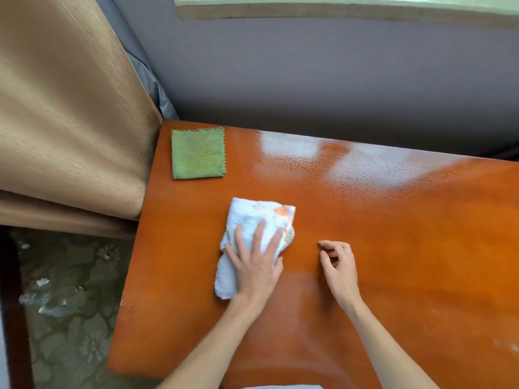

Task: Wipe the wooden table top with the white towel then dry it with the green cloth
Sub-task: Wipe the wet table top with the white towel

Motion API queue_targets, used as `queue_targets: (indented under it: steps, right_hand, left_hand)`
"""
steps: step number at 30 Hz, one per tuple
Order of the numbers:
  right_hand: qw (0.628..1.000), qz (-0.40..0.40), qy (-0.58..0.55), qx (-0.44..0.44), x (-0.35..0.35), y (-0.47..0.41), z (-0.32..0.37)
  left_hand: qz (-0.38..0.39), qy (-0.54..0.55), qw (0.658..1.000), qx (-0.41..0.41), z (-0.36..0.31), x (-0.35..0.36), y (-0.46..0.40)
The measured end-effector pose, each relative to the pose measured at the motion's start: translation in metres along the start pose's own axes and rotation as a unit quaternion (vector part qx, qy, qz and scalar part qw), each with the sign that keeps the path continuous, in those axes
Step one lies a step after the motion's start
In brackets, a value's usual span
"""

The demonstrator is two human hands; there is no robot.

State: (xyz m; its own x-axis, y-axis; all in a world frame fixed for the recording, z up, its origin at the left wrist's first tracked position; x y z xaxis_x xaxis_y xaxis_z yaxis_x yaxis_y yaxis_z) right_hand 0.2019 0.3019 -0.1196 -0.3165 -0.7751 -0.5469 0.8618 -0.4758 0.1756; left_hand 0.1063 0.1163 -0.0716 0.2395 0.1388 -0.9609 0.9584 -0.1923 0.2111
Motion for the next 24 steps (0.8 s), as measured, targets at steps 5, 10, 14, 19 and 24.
queue_targets:
  steps: [5,10,14,19,24]
  right_hand:
    - [0.999,-0.012,-0.03,0.011,-0.005,-0.002,0.001]
    - [0.999,-0.015,-0.027,0.034,-0.005,-0.005,0.0]
    - [0.998,-0.02,-0.034,0.041,-0.005,-0.004,-0.003]
    - [0.998,-0.012,-0.036,0.042,-0.005,-0.004,-0.003]
    - [0.999,-0.016,-0.031,0.04,-0.003,-0.005,-0.003]
  left_hand:
    - [0.024,-0.025,0.994,0.1,-0.044,0.018,0.02]
    - [0.014,0.067,0.989,0.131,0.006,0.008,-0.001]
    - [-0.028,0.06,0.997,0.045,0.096,-0.017,-0.024]
    - [-0.075,0.076,0.987,-0.119,0.225,-0.058,-0.053]
    - [-0.084,0.071,0.968,-0.227,0.233,-0.051,-0.054]
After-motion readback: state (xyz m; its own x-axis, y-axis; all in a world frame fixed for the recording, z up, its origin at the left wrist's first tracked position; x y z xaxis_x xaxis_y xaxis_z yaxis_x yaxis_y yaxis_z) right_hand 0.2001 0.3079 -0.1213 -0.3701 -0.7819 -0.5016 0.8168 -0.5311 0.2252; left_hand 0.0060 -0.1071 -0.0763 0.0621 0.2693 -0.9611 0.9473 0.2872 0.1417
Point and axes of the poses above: each hand's wrist, its own y-axis away from the middle knuckle, its own x-axis out of the palm, z = x × y, the point moved 9 cm from there along -y, towards the middle knuckle, and after that the axes turned 14 degrees about -x, right-handed, at the moved point
